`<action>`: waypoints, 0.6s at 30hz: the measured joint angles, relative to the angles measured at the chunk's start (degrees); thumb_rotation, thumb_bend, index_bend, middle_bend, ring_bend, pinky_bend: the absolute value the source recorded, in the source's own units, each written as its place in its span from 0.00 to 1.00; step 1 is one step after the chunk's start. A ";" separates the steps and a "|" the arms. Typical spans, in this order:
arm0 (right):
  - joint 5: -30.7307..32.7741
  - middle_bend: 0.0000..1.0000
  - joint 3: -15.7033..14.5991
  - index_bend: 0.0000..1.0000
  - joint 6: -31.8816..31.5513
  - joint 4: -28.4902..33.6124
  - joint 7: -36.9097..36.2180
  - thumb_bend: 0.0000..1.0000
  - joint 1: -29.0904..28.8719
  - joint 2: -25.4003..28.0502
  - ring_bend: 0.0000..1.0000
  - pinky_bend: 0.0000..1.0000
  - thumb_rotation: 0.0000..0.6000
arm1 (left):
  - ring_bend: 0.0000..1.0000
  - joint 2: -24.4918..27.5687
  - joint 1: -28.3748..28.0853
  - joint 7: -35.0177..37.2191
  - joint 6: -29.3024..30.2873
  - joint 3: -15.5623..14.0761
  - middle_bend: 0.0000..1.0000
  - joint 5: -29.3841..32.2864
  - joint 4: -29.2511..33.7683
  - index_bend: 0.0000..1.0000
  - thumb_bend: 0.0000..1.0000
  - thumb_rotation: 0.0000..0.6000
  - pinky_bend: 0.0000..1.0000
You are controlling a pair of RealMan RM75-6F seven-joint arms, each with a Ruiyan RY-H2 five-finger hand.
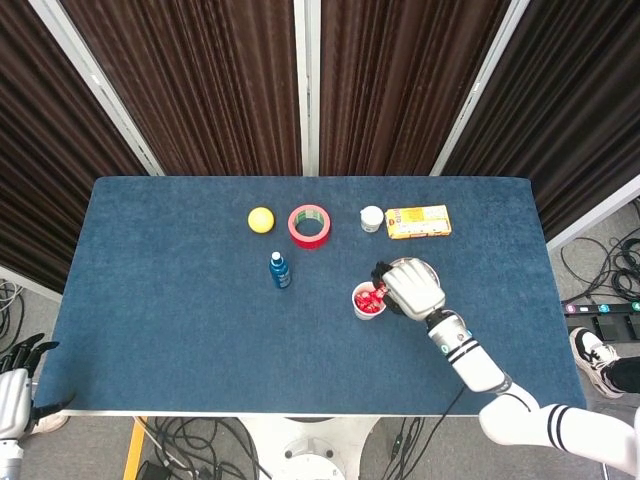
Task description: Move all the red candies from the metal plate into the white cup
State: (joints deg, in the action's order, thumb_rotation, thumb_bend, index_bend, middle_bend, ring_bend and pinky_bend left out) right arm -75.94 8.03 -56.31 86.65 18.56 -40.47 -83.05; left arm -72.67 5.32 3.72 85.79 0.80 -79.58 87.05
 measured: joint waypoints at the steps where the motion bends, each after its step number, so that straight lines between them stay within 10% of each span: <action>1: 0.34 0.36 -0.15 0.54 0.63 -0.55 0.47 0.33 -0.33 -0.78 0.78 1.00 1.00 | 0.14 -0.04 0.03 0.06 -0.06 -0.03 0.22 0.06 -0.10 0.30 0.05 1.00 0.19; 10: 1.48 0.28 -0.83 0.30 1.54 -1.35 2.95 0.07 -1.03 -1.85 0.76 1.00 1.00 | 0.14 -0.32 0.13 0.65 -0.36 -0.02 0.22 0.36 -0.83 0.30 0.05 1.00 0.19; 18: 4.21 0.28 -0.04 0.34 -1.17 -1.38 3.42 0.05 0.91 0.59 0.76 1.00 1.00 | 0.14 -0.46 -0.03 0.75 -0.30 0.11 0.22 0.06 -1.09 0.30 0.05 1.00 0.19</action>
State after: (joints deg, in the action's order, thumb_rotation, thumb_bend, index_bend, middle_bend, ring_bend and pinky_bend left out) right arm -71.72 7.99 -57.48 85.27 21.98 -39.56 -82.46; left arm -73.13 5.29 4.47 85.49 0.91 -79.51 85.97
